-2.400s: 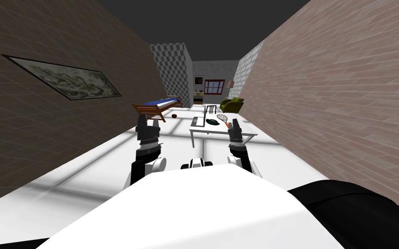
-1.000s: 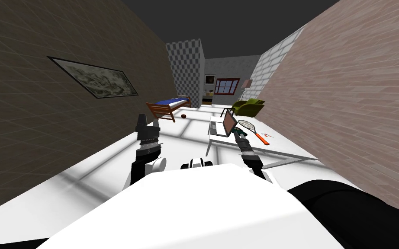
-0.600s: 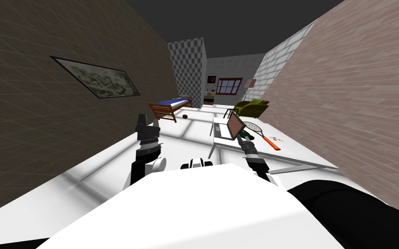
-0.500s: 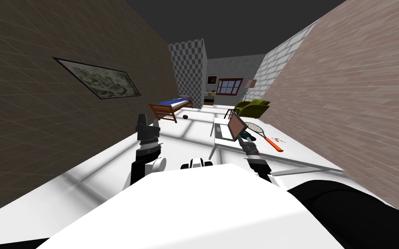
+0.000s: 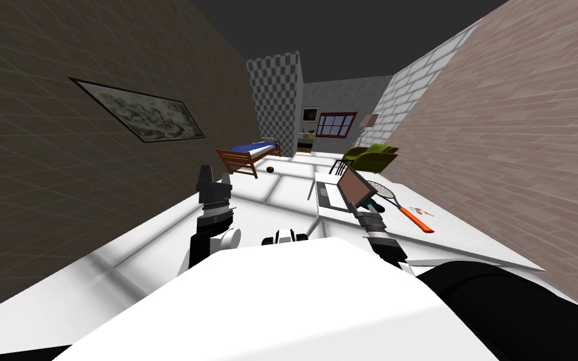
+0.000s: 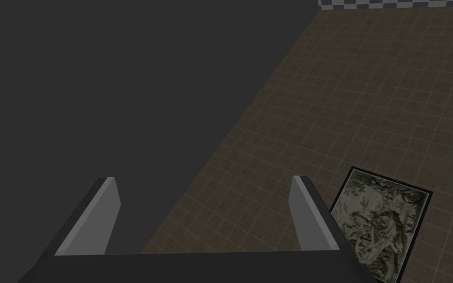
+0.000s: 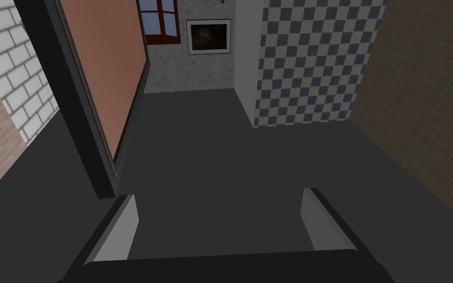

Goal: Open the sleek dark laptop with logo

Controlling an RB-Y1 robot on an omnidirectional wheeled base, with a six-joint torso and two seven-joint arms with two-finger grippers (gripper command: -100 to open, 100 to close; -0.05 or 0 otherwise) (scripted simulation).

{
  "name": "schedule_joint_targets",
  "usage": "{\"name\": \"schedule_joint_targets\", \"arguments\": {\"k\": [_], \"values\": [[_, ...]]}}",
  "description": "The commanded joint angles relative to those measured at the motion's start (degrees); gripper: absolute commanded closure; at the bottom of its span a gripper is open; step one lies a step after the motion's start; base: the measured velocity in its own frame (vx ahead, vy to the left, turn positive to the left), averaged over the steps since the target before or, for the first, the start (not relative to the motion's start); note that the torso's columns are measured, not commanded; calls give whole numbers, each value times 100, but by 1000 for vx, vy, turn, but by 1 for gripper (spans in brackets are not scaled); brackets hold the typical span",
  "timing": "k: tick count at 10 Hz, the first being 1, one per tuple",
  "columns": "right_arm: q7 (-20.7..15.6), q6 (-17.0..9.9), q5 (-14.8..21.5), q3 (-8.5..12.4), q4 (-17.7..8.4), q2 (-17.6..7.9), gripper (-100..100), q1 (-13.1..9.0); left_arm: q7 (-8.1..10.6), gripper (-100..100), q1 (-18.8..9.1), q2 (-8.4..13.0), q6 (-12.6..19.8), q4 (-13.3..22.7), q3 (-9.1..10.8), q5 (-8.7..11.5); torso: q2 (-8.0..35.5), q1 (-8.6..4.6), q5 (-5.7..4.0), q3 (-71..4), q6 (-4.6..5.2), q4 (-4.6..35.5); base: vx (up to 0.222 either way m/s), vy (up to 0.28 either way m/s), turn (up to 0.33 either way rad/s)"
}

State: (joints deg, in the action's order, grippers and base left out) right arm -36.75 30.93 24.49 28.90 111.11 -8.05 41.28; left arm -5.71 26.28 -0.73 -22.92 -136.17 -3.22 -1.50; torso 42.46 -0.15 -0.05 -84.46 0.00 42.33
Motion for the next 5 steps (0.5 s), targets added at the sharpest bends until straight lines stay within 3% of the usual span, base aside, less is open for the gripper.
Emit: {"name": "schedule_joint_targets", "arguments": {"k": [1,4,5], "values": [[-404,130,277,313,-236,-34,-100,35,0,0,0,0,0,0,0,0,-3,4,1,-1,0,0,97,20,17],[-894,327,648,752,-573,-127,-100,63,0,0,0,0,0,0,0,0,-31,21,7,-20,0,-9,126,25,11],[-937,327,648,752,-573,-127,-100,63,0,0,0,0,0,0,0,0,-25,16,5,-16,-1,-7,79,-4,3]]}}
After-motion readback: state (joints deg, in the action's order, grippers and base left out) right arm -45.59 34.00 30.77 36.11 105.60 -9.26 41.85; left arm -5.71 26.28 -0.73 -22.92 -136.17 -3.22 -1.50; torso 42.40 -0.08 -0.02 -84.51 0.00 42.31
